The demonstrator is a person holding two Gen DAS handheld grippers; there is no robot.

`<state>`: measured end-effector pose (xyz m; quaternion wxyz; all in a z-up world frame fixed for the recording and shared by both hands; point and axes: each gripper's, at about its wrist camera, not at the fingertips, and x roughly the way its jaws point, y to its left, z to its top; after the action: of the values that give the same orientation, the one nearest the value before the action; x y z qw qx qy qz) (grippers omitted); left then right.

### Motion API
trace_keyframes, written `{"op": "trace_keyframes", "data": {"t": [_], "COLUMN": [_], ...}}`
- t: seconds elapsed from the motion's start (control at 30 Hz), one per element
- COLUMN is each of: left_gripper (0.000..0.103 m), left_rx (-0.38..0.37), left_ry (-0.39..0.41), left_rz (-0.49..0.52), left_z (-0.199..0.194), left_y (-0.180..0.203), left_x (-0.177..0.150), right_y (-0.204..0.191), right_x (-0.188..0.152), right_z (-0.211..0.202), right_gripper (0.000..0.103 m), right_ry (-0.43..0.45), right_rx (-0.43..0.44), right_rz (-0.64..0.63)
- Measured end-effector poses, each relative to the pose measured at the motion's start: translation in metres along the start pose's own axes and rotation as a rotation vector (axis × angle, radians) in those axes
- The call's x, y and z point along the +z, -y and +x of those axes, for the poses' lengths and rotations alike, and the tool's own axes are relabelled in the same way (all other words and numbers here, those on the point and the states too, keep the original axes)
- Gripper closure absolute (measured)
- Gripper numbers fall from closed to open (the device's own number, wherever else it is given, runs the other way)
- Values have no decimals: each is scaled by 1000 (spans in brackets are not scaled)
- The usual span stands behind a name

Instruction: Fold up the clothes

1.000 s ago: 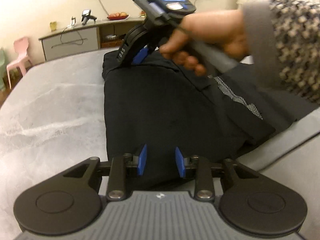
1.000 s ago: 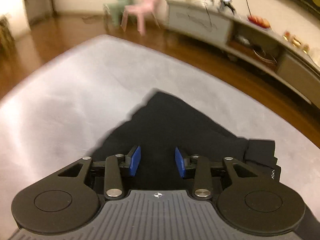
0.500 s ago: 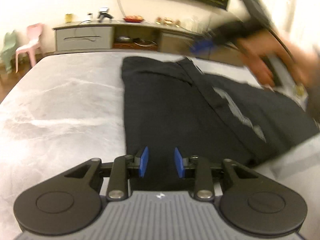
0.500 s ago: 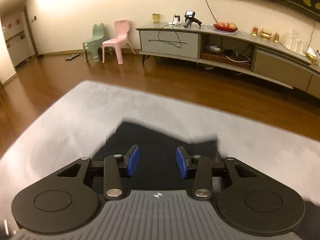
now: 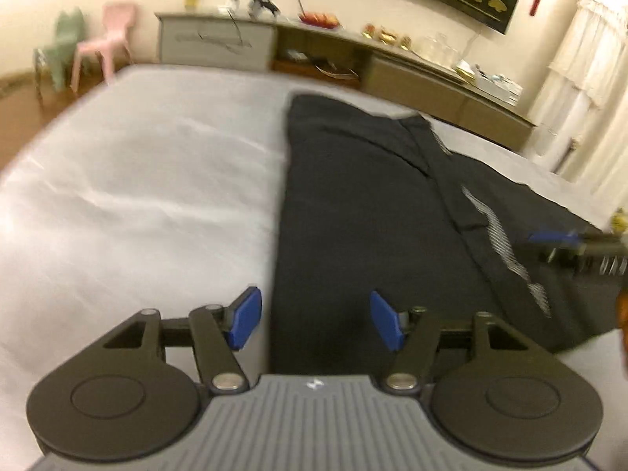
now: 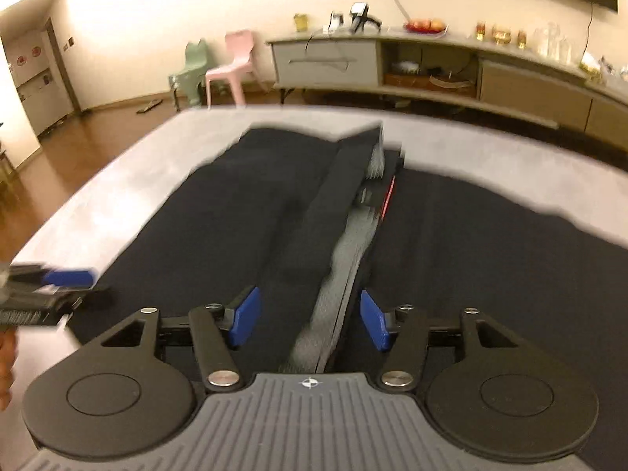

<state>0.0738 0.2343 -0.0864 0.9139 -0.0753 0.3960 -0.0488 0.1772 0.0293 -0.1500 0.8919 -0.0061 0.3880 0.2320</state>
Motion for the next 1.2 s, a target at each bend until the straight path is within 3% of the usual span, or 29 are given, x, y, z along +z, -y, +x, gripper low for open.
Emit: {"op": "trace_keyframes", "data": {"t": [0.07,0.13,0.37,0.5,0.57,0.7,0.9,1.0,1.1,1.2], "left_gripper": [80,89,90,87,86,83,76,77,78,77], "left_rx": [40,49,121,181,204,228,268,316,369,353], "left_ry": [-3,-11,-35,-43,-57,-70,-88,-64,17,106], "left_rz": [46,48,19,31,41,57,27,-1,-30,-62], "left_z": [2,1,-23,-33,-36,-31,-26,-34,-65,-100], "left_y": [8,7,-13,-16,-14,-10,-13,-8,13,52], "left_x": [-2,-2,-17,-21,-18,-13,-6,-7,-9,-7], "right_y": [0,-11,-64,-41,-26,73,226,301,349,366], "right_x": [-15,-22,-42,-46,-47,-57,-99,-120,-149,-168], "right_z": [12,16,18,-11,-27,-55,-125,-160,-194,-226], "right_gripper": [44,46,46,46,41,42,40,40,39,32], "right_ry": [-23,-10,-5,-20,-30,-27,-70,-44,42,127], "right_rx": [-2,-16,36,62,73,-28,-345,-458,-507,-454], "right_rz": [4,-26,-117,-104,-94,68,82,212,373,477]}}
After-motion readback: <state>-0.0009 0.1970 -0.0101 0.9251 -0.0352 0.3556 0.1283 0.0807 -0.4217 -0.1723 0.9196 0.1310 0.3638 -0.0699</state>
